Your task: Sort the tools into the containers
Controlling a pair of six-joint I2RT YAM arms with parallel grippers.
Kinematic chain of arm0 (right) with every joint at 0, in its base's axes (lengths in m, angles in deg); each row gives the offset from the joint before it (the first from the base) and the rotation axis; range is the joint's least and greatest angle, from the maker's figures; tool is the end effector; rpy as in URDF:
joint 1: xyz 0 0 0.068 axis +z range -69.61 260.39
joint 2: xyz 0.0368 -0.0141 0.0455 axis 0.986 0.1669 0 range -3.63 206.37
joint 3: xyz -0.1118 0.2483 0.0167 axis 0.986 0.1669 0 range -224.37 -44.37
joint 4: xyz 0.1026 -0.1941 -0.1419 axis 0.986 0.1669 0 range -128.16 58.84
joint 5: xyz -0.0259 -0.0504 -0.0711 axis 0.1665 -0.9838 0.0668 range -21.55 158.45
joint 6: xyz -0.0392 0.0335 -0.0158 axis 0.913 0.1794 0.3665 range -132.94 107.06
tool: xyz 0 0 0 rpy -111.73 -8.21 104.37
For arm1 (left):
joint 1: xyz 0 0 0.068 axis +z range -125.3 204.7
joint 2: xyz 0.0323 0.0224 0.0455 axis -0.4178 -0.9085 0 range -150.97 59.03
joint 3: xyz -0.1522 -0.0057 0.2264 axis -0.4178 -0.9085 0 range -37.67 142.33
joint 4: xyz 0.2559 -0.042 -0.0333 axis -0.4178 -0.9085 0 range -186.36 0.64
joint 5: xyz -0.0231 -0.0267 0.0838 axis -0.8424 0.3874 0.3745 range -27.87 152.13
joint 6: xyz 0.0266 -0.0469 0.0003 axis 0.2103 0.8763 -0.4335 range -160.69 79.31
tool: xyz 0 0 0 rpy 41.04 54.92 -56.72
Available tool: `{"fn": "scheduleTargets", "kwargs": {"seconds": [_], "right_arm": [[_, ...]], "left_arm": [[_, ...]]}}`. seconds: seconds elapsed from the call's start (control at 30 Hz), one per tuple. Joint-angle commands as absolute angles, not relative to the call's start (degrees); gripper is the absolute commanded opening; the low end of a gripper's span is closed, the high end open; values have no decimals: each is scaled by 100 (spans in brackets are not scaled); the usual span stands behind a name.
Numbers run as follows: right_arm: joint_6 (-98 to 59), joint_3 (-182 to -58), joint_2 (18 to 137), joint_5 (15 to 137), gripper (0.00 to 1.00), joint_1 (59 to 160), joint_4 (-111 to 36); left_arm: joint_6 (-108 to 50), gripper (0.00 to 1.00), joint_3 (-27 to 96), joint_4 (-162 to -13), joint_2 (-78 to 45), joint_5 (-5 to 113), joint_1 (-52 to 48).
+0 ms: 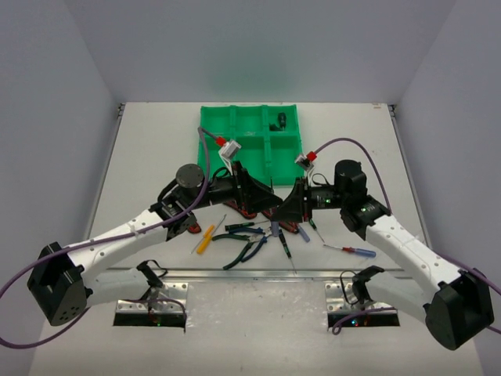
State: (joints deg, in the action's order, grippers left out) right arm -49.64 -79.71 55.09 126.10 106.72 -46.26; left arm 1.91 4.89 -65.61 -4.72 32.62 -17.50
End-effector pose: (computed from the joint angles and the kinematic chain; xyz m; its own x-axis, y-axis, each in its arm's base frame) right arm 0.1850 0.1251 0.2725 -0.7678 -0.0232 -0.6403 -0.6347 0.1647 0.7550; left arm 0.1795 -0.1865 0.3225 -0.6180 -0.2348 -0.7503 0.7211 0.2110 -0.6599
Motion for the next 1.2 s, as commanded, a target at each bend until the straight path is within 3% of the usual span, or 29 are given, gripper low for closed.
{"fn": "scheduleTargets", "kwargs": {"seconds": [0.0,0.07,0.13,0.23,0.3,0.33,0.37,0.43,0.47,0.6,0.7,0.87,1.03,1.17], "right_arm": [[-5117,-8262,5315,13111,0,10814,-5041],[-5100,-8278,5320,13103,0,10898,-5047],[-5114,-8278,5352,13060,0,11000,-5070],[-5132,-8275,5391,12918,0,11025,-5129],[-5122,-8292,5375,12833,1,11019,-5110],[-5068,-8345,5357,12654,7,11025,-4926],[-5004,-8388,5333,12493,28,11022,-4730],[-4720,-8538,5162,11373,91,11019,-4113],[-4536,-8639,5043,10935,97,11013,-3599],[-4114,-9001,4607,7916,99,11010,-1787],[-4164,-8967,4132,6542,99,11010,-1313],[-4084,-8950,3934,6449,99,11009,-934],[-3977,-8572,3595,6819,99,11010,-872],[-3940,-8311,3348,6891,99,11010,-806]], "left_arm": [[-205,75,838,-6791,-523,3940,-1988],[-246,67,838,-6818,-548,4003,-2024],[-260,38,895,-6786,-600,3950,-2073],[-316,2,1076,-6804,-791,3831,-2171],[-340,0,1135,-6838,-850,3825,-2189],[-411,0,1212,-6975,-880,3968,-2195],[-477,0,1280,-7131,-891,4154,-2197],[-710,0,1642,-7968,-899,5296,-2197],[-828,0,1805,-8524,-972,5723,-2192],[-1407,0,3079,-10084,-1815,8522,-2156],[-1658,0,4082,-10347,-2722,9453,-1617],[-1931,0,6158,-10343,-4595,9807,-697],[-1804,0,8327,-10339,-6447,9366,-70],[-1573,0,8985,-9879,-7138,8896,180]]}}
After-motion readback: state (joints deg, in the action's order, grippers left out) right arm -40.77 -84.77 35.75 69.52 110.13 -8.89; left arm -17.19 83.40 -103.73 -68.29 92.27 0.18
